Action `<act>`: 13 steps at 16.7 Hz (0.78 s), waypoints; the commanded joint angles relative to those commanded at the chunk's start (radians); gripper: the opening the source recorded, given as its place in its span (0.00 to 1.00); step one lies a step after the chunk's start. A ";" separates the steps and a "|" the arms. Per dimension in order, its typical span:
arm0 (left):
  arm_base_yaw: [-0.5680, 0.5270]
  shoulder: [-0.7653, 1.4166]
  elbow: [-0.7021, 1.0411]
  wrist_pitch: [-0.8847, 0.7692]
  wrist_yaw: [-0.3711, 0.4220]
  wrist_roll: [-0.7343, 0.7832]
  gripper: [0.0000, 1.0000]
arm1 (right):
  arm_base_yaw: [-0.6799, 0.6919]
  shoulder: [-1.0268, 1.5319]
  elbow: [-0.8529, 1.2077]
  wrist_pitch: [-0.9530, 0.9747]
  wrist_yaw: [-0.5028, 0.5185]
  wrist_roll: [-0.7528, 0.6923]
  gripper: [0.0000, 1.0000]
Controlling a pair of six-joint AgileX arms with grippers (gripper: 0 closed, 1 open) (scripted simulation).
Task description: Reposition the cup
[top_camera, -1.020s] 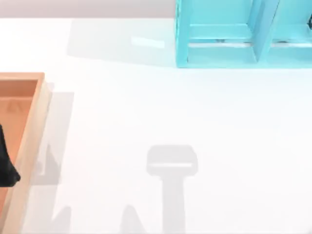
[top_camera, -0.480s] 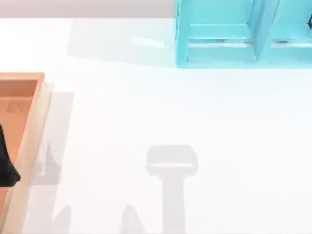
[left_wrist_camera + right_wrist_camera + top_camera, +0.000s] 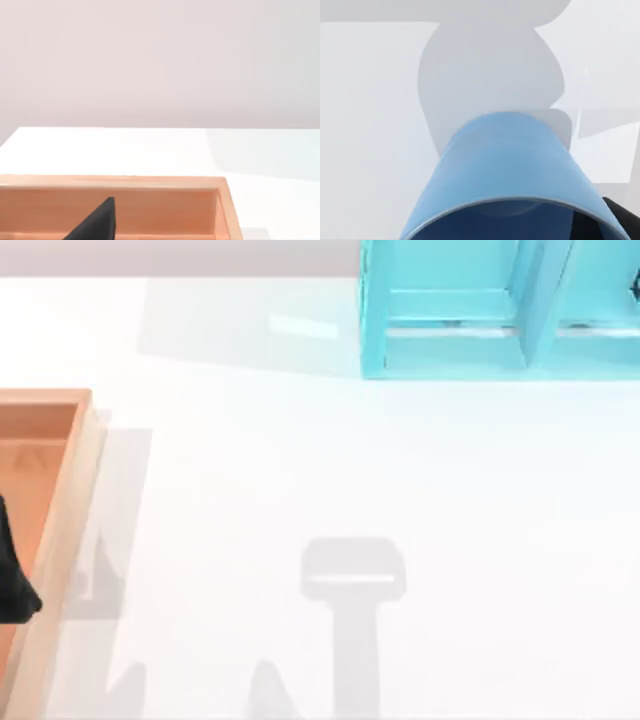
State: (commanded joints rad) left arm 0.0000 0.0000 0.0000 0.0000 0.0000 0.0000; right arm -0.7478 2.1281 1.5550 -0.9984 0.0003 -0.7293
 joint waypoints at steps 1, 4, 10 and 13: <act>0.000 0.000 0.000 0.000 0.000 0.000 1.00 | 0.000 0.000 0.000 0.000 0.000 0.000 0.38; 0.000 0.000 0.000 0.000 0.000 0.000 1.00 | 0.000 0.000 0.000 0.000 0.000 0.000 0.60; 0.000 0.000 0.000 0.000 0.000 0.000 1.00 | 0.000 0.000 0.000 0.000 0.000 0.000 1.00; 0.000 0.000 0.000 0.000 0.000 0.000 1.00 | 0.000 0.000 0.000 0.000 0.000 0.000 1.00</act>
State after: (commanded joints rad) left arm 0.0000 0.0000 0.0000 0.0000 0.0000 0.0000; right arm -0.7478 2.1281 1.5550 -0.9984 0.0003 -0.7293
